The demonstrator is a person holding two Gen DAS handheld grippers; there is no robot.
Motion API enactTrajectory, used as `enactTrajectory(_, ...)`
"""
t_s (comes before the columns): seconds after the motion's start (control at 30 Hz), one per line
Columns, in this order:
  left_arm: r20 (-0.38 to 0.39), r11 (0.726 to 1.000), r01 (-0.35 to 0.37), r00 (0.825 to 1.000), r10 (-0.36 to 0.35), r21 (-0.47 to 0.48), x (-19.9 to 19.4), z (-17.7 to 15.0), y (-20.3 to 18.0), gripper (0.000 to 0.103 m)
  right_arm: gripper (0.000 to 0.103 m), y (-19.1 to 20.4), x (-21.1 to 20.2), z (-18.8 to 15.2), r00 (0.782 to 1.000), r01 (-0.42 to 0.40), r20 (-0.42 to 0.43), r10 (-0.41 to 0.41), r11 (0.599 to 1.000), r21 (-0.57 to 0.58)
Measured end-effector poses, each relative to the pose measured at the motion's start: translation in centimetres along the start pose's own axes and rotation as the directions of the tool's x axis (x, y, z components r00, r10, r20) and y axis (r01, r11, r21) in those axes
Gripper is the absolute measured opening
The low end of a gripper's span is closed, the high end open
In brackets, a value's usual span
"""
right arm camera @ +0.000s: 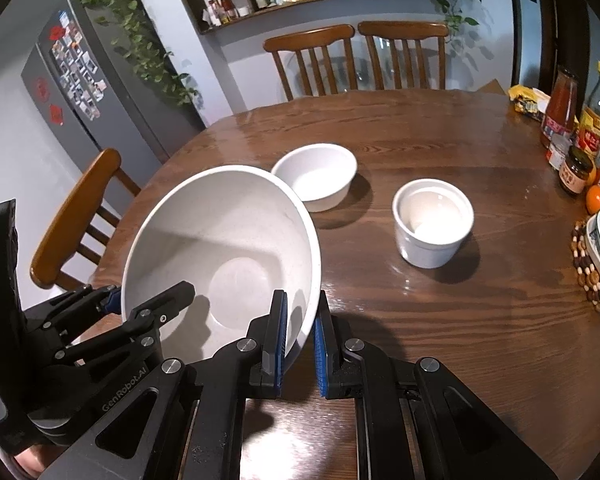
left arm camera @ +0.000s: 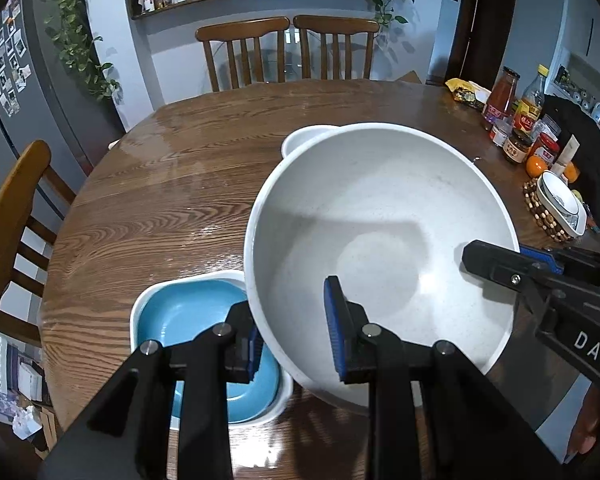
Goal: Organize plates and bowls
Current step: 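Lift the large white bowl with both grippers and carry it over the teal dish stack, then carry the large bowl beside the plate stack and lower it onto the table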
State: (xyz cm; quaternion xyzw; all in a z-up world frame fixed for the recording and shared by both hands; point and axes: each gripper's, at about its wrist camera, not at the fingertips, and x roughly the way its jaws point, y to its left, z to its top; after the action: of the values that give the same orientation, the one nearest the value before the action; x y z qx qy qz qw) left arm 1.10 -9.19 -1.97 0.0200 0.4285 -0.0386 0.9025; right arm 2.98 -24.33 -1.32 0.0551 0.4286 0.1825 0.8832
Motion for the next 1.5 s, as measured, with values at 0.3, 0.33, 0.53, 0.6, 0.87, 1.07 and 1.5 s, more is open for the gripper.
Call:
enactTrajectory(0.3, -0.001, 1.0, -0.018, 1.0, 0.018, -0.023, -0.5, -0.4, 2.9, 0.025, 0.014, 3.2, 1.0, 0.1, 1.0, -0.013, -0.009, 0.013, 1.0, -0.021)
enactTrajectory(0.33, -0.002, 0.999, -0.02, 1.0, 0.02, -0.025, -0.6, -0.5, 3.1, 0.025, 0.014, 3.3, 1.1, 0.1, 1.0, -0.015, -0.011, 0.014, 1.0, -0.023)
enactTrajectory(0.53, -0.011, 0.998, -0.041, 0.999, 0.04, -0.05, -0.6, -0.9, 5.1, 0.025, 0.014, 5.4, 2.4, 0.5, 0.999, -0.031, -0.03, 0.03, 0.999, -0.044)
enactTrajectory(0.6, -0.015, 0.997, -0.047, 0.999, 0.046, -0.06, -0.5, -1.0, 5.8, 0.025, 0.014, 6.0, 2.8, 0.5, 0.999, -0.036, -0.039, 0.034, 0.998, -0.052)
enactTrajectory(0.87, -0.043, 0.994, -0.06, 0.998, 0.056, -0.096, 0.0, -1.7, 8.2, 0.025, 0.014, 8.2, 4.3, 0.6, 0.997, -0.049, -0.068, 0.044, 0.996, -0.076)
enactTrajectory(1.07, -0.067, 0.992, -0.058, 0.996, 0.051, -0.116, 0.5, -2.1, 9.5, 0.025, 0.014, 9.4, 5.3, 0.5, 0.995, -0.05, -0.093, 0.042, 0.995, -0.087)
enactTrajectory(1.5, -0.145, 0.987, -0.059, 0.989, 0.037, -0.15, 2.3, -3.4, 11.4, 0.025, 0.014, 11.0, 7.7, -0.3, 0.986, -0.059, -0.162, 0.045, 0.995, -0.084)
